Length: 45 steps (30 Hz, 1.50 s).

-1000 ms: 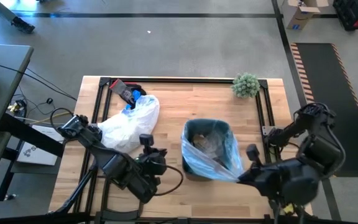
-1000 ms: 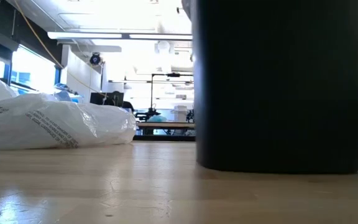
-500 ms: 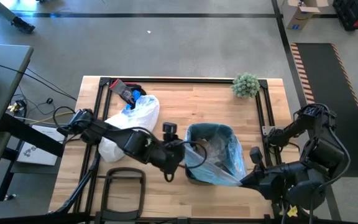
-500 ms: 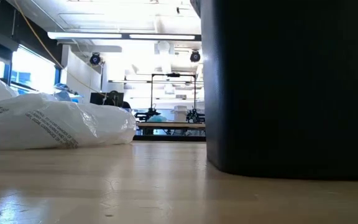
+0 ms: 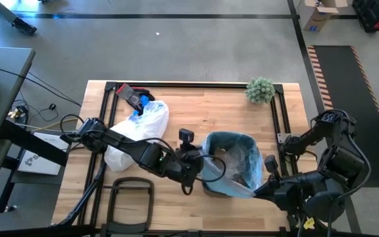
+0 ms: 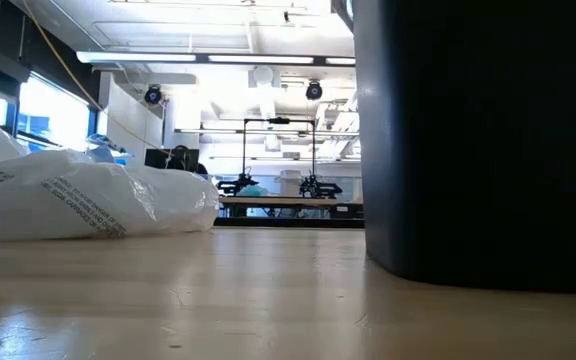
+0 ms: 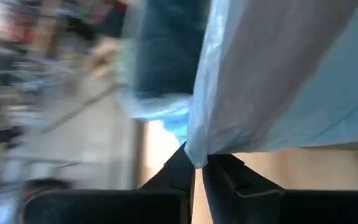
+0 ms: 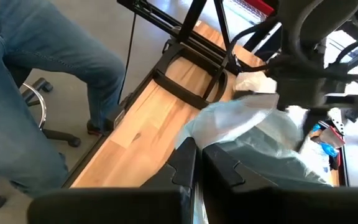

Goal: Place trash/remove bag and relplace

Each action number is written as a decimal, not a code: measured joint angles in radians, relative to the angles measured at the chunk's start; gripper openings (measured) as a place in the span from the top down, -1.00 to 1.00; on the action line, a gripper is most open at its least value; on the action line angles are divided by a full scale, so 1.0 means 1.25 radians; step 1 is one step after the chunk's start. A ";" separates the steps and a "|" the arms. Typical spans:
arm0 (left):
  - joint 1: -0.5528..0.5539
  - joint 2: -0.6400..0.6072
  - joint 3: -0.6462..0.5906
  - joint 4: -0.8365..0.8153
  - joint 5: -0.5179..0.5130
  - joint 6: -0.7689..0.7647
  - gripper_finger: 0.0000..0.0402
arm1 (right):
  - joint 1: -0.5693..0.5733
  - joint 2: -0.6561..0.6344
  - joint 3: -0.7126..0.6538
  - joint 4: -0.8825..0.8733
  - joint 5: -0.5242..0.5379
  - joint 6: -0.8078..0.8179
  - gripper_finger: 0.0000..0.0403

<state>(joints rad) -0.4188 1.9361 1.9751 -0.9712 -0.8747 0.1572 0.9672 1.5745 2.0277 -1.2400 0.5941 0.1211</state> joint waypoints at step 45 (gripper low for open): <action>-0.168 -0.008 0.005 0.401 -0.266 0.579 1.00 | -0.133 -0.144 -0.071 -0.129 -0.008 0.295 -0.01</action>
<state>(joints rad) -0.6293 1.9255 1.9816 -0.4702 -1.2072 0.8810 0.8016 1.3950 1.9386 -1.4014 0.5842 0.4903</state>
